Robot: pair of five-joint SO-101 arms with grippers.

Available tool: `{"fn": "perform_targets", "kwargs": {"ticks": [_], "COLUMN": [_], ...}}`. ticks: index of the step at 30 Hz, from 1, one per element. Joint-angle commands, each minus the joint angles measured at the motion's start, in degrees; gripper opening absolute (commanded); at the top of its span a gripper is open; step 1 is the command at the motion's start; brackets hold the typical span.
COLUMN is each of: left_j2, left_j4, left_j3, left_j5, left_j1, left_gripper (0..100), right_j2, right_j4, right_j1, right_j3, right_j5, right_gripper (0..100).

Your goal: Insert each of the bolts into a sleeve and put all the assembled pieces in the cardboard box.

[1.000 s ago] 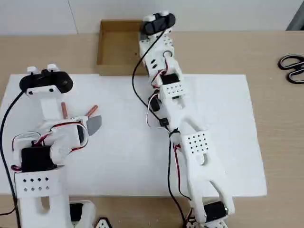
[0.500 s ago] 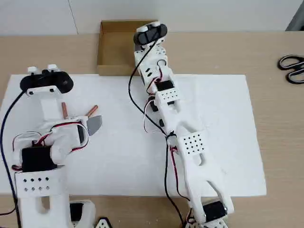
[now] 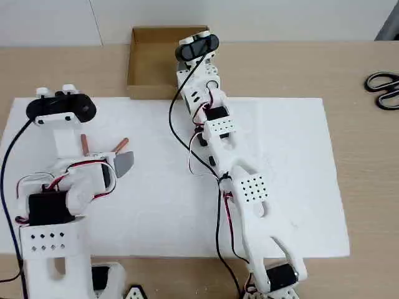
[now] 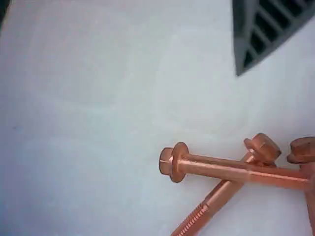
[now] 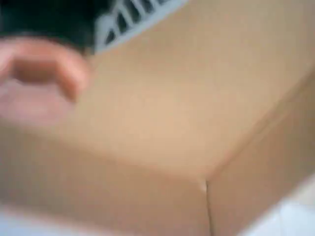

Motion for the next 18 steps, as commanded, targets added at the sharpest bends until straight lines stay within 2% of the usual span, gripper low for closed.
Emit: {"fn": "perform_targets", "kwargs": {"ticks": [1, 7, 16, 18], "left_j2": [-0.79, -0.79, -0.79, -0.79], "left_j4": [-0.44, -0.44, -0.7, -0.7], "left_j3": [-0.22, -0.22, -0.4, -0.57], "left_j5": [-0.44, -0.44, -0.44, -0.44], "left_j1": [-0.09, -0.09, 0.0, 0.0], "left_gripper": [30, 30, 30, 30], "right_j2": [-2.15, -2.33, -2.33, -3.21], "right_j4": [1.45, 2.42, 23.25, 27.03], "right_j1": [1.01, 1.8, 2.68, 3.21], "right_j3": [-3.6, -8.88, -31.65, -31.47], "right_j5": [0.7, 0.62, 0.62, 0.7], "right_gripper": [19.5, 19.3, 19.1, 19.1]}}
